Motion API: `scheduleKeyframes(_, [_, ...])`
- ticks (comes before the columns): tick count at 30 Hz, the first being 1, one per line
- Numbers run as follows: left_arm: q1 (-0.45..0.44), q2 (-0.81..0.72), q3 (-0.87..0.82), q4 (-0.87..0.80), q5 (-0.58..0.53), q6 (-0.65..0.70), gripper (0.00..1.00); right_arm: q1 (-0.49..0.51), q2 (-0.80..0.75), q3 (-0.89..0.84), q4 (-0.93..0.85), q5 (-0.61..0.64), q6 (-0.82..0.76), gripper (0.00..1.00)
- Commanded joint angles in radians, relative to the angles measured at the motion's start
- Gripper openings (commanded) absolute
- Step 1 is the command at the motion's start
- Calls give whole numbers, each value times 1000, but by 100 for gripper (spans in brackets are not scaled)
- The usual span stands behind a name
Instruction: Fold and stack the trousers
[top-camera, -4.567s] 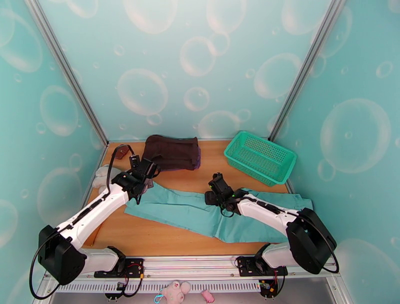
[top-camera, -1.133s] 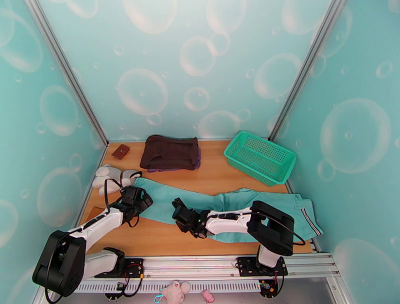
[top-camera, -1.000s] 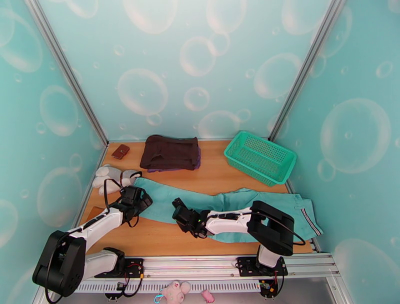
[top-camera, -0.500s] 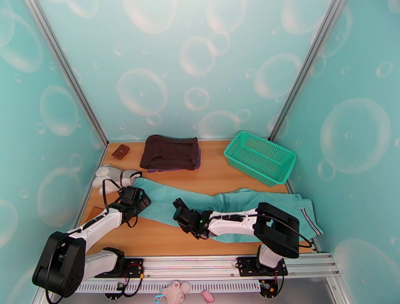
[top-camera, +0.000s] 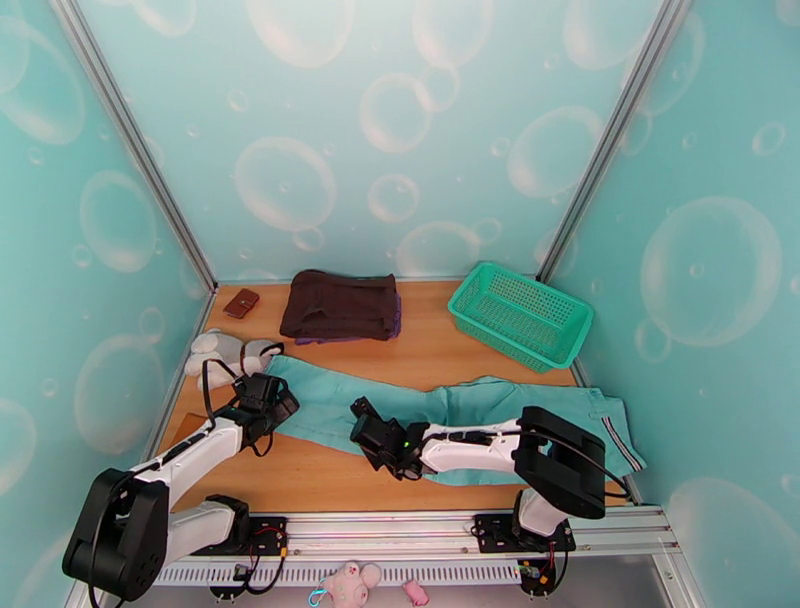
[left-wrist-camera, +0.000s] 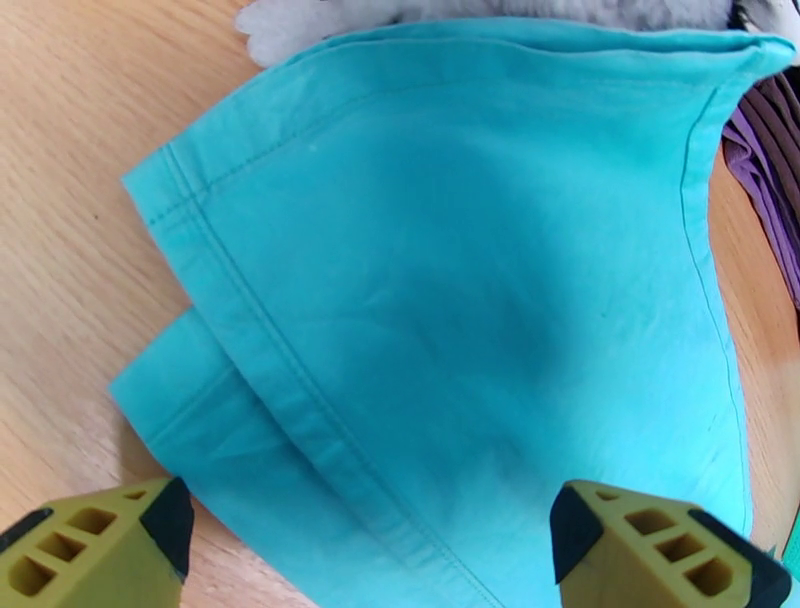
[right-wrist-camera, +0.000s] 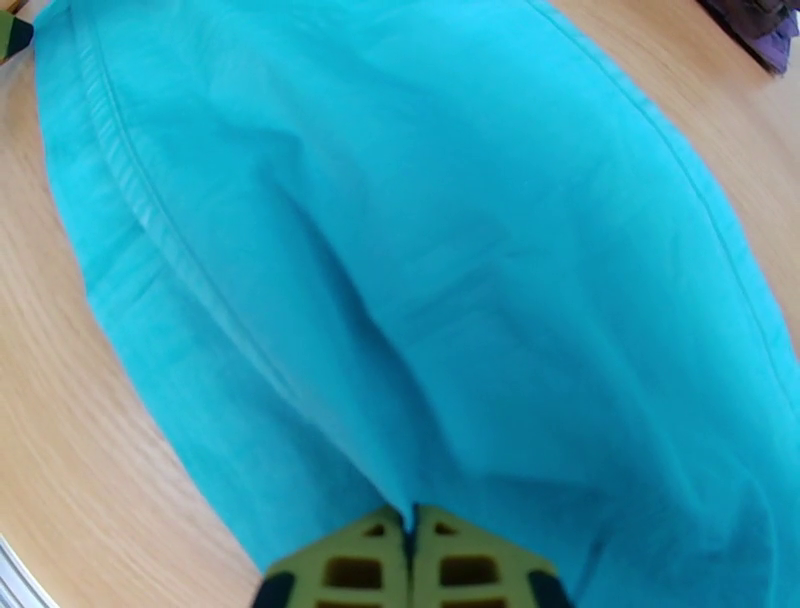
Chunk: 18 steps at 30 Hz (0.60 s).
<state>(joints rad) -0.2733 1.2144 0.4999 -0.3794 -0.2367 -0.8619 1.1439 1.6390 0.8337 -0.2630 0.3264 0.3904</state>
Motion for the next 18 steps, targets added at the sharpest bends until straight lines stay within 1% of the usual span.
scheduleKeyframes(1, [10, -10, -12, -15, -30, -4, 99, 9, -56, -32, -26, -2, 15, 0])
scheduleKeyframes(5, [11, -10, -10, -14, -42, -5, 100, 13, -106, -57, -18, -13, 16, 0])
scheduleKeyframes(6, [12, -11, -6, -13, -28, 0, 99, 14, -115, -60, -16, -13, 18, 0])
scheduleKeyframes(7, [12, -16, 2, -8, 3, 14, 100, 11, -119, -59, -15, -15, 15, 0])
scheduleKeyframes(9, [0, -55, 12, 24, 114, 65, 100, 11, -113, -42, -21, -16, 11, 0])
scheduleKeyframes(10, [-13, -80, 14, 26, 135, 73, 100, 10, -108, -33, -21, -18, 10, 0])
scheduleKeyframes(12, [-39, -140, 25, 9, 143, 69, 99, 12, -95, -20, -19, -19, 8, 0])
scheduleKeyframes(14, [-46, -168, 24, 4, 160, 66, 99, 12, -88, -16, -19, -20, 7, 0])
scheduleKeyframes(16, [-45, -139, 20, -2, 164, 67, 99, 12, -89, -20, -13, -19, 8, 0])
scheduleKeyframes(18, [-46, -71, 17, -2, 148, 69, 99, 11, -90, -24, -9, -19, 6, 0])
